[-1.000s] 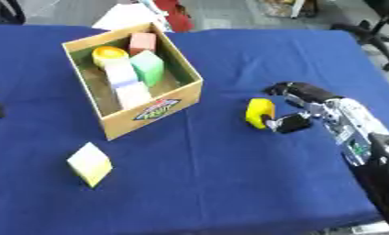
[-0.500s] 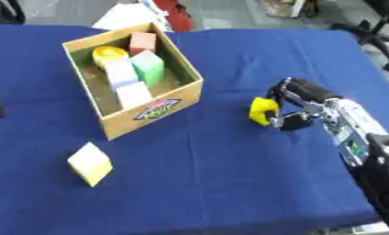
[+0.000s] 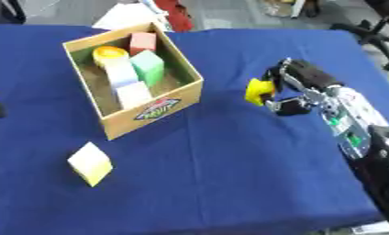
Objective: Pick up objects on the table and place them in the box.
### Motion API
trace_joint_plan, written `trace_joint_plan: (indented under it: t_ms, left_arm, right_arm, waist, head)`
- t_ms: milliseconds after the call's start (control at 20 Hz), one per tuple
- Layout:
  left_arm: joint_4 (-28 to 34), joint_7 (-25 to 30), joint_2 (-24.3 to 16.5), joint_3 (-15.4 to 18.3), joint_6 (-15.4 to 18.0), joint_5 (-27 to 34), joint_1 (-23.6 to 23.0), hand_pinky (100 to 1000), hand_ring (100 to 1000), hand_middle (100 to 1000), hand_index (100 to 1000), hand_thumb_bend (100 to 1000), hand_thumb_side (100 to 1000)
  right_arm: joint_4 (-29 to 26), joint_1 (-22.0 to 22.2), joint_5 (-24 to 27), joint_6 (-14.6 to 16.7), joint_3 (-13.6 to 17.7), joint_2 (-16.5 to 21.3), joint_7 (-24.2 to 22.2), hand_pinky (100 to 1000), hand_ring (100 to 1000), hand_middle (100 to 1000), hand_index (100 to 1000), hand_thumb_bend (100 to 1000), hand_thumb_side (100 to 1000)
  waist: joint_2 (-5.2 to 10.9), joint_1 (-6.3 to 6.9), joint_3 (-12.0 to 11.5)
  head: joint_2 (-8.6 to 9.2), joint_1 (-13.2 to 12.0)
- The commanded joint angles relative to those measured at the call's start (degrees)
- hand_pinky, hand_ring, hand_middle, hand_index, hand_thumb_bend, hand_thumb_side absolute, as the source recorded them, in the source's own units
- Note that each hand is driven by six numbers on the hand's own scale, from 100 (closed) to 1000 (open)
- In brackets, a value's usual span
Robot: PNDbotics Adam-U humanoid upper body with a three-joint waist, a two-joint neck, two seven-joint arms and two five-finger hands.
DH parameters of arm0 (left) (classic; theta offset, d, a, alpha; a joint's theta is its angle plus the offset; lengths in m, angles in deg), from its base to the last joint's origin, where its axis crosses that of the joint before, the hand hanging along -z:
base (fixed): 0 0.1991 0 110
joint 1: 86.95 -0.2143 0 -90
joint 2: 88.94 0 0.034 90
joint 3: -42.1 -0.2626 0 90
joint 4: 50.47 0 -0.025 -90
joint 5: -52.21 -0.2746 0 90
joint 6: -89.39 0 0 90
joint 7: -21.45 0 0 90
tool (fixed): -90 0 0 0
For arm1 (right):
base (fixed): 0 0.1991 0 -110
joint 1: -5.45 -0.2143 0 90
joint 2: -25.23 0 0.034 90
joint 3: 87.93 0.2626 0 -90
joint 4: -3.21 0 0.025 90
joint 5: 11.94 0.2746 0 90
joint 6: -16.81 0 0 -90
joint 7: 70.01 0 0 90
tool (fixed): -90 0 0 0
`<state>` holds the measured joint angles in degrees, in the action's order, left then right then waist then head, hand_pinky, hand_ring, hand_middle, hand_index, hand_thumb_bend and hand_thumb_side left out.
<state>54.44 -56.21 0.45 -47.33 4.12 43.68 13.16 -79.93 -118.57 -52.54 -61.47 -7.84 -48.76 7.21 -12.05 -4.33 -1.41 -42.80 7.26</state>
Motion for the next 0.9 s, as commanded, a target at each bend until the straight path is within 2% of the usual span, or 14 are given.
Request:
trace_joint_plan:
  t_ms: [50, 200, 300, 400, 450, 500, 550, 650, 800, 900]
  left_arm:
    - [0.53, 0.33, -0.62, 0.01, 0.08, 0.33, 0.32, 740, 620, 593, 780, 100, 671]
    - [0.53, 0.60, -0.57, -0.34, 0.12, 0.48, 0.48, 740, 620, 593, 780, 100, 672]
    - [0.55, 0.90, -0.50, -0.62, 0.17, 0.60, 0.65, 740, 621, 594, 780, 100, 674]
    - [0.56, 1.13, -0.46, -0.83, 0.19, 0.68, 0.89, 740, 621, 594, 780, 100, 674]
    - [0.58, 1.22, -0.44, -0.90, 0.20, 0.73, 1.01, 740, 621, 594, 780, 100, 674]
    - [0.61, 1.27, -0.42, -0.95, 0.22, 0.77, 1.13, 740, 621, 594, 780, 100, 674]
    - [0.63, 1.31, -0.42, -0.98, 0.22, 0.80, 1.20, 740, 621, 594, 780, 100, 674]
    - [0.64, 1.34, -0.43, -0.99, 0.20, 0.83, 1.25, 741, 621, 594, 780, 100, 675]
    - [0.59, 1.34, -0.36, -0.99, 0.17, 0.84, 1.26, 741, 622, 594, 780, 100, 676]
    - [0.58, 1.36, -0.26, -1.02, 0.17, 0.86, 1.29, 741, 622, 595, 780, 100, 677]
  right_arm:
    - [-1.35, -5.87, 3.12, 0.68, -2.00, 1.52, -2.78, 679, 601, 360, 448, 100, 164]
    - [2.76, -12.51, 4.65, 1.62, -4.30, -1.64, -6.47, 684, 610, 387, 475, 100, 182]
    - [7.25, -16.28, 5.08, 1.76, -4.89, -4.83, -8.22, 690, 629, 462, 545, 100, 211]
    - [12.07, -19.22, 4.16, 2.06, -4.96, -7.87, -9.16, 705, 669, 559, 662, 100, 268]
    - [14.18, -20.24, 3.37, 2.27, -4.90, -9.10, -9.56, 723, 715, 652, 761, 100, 334]
    - [16.20, -21.17, 2.31, 2.44, -4.79, -10.28, -9.97, 735, 738, 701, 807, 100, 366]
    - [17.94, -21.90, 1.06, 2.57, -4.63, -11.29, -10.27, 763, 782, 792, 899, 103, 455]
    - [20.19, -22.88, -1.88, 2.78, -4.52, -12.74, -10.61, 797, 829, 867, 966, 158, 525]
    - [20.61, -23.25, -6.66, 2.85, -4.69, -13.70, -9.82, 824, 863, 934, 1000, 186, 561]
    - [20.07, -22.93, -8.63, 2.69, -4.69, -13.67, -8.73, 823, 863, 944, 1000, 180, 565]
  waist:
    - [1.31, 0.13, -0.31]
    - [1.47, -0.08, -1.13]
    - [1.43, -0.17, -1.98]
    - [1.33, -0.21, -2.90]
    - [1.30, -0.22, -3.32]
    - [1.26, -0.22, -3.75]
    - [1.21, -0.21, -4.13]
    - [1.13, -0.21, -4.62]
    - [1.08, -0.22, -4.73]
    - [1.12, -0.19, -4.53]
  head:
    - [-0.24, 0.58]
    - [-0.26, 1.10]
    - [-0.05, 1.46]
    - [0.08, 1.89]
    - [0.17, 2.12]
    - [0.26, 2.31]
    - [0.33, 2.45]
    - [0.39, 2.67]
    - [0.32, 2.78]
    - [0.30, 2.70]
